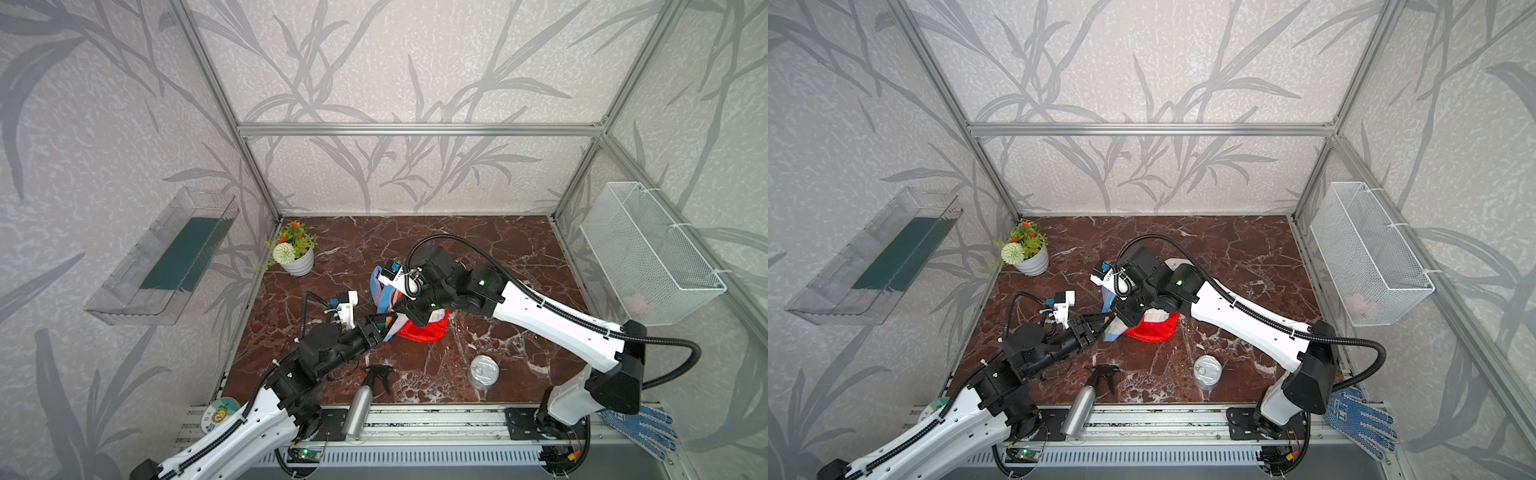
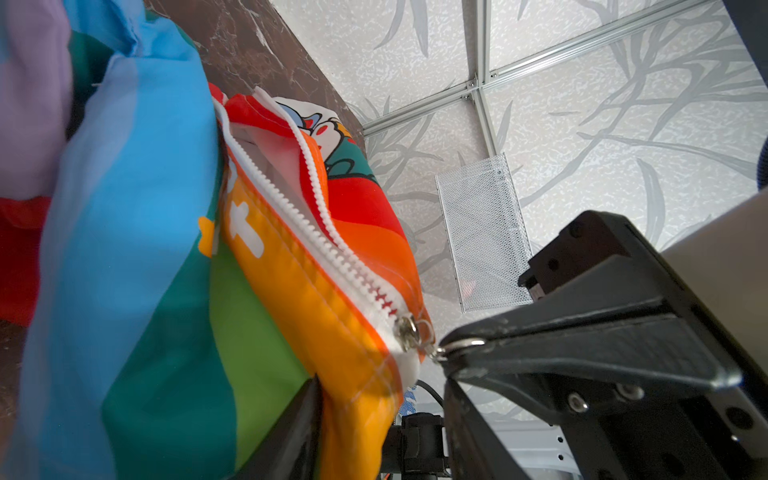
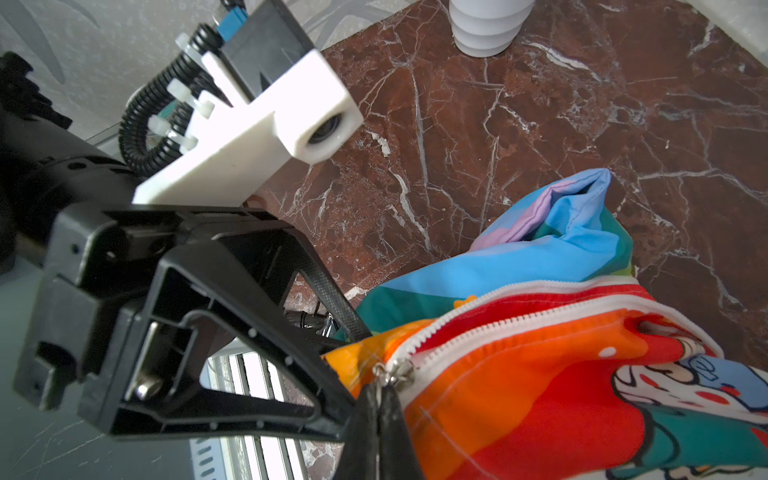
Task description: Zip up the jacket
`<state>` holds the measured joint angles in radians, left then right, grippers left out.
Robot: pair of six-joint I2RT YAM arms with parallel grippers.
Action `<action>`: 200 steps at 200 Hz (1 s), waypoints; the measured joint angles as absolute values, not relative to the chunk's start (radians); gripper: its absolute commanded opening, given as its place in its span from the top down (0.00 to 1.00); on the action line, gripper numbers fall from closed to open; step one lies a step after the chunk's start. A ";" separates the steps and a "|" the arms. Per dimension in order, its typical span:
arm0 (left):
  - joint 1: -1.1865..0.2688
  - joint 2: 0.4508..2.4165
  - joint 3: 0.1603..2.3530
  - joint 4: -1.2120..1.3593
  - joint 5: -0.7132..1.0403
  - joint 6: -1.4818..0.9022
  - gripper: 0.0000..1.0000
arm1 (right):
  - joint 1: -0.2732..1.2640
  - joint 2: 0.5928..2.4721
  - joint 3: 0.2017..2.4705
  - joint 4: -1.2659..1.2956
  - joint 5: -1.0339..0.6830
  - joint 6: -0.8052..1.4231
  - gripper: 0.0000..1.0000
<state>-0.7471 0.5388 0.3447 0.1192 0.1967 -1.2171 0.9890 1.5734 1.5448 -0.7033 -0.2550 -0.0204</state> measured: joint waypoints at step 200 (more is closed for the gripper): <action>-0.740 0.505 0.408 -0.095 0.172 -1.134 1.00 | 0.974 1.681 1.667 -0.748 -0.226 -0.055 1.00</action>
<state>-0.7399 0.5053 0.4084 -0.0952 0.1722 -1.1343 0.9745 1.6806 1.6672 -0.7475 -0.2260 -0.0547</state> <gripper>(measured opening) 0.048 0.047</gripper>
